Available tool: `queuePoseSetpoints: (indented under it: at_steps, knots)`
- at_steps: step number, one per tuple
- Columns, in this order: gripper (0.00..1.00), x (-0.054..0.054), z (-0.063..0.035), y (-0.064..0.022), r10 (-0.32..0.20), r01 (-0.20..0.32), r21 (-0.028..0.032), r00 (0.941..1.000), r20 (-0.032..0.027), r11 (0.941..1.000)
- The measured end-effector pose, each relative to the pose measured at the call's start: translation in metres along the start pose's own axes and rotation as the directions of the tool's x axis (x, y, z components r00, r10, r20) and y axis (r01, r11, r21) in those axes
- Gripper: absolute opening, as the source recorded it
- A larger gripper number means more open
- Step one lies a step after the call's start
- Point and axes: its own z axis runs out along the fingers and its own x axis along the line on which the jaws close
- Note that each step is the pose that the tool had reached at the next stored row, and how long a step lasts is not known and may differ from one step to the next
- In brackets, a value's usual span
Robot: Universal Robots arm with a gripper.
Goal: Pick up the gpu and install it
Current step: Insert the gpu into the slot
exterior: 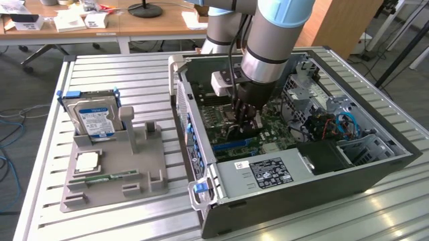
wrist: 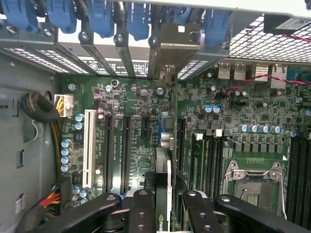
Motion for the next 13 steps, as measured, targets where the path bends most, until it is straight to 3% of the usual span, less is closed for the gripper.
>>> queuePoseSetpoints:
  at_steps: [3, 13]
  knots:
    - [0.26, 0.0002, 0.0001, 0.0000, 0.006, -0.006, 0.0002, 1.0000, -0.0036, 1.0000]
    - [0.26, 0.0006, 0.0005, 0.0001, 0.028, -0.028, 0.0015, 0.9996, -0.0038, 0.9996]
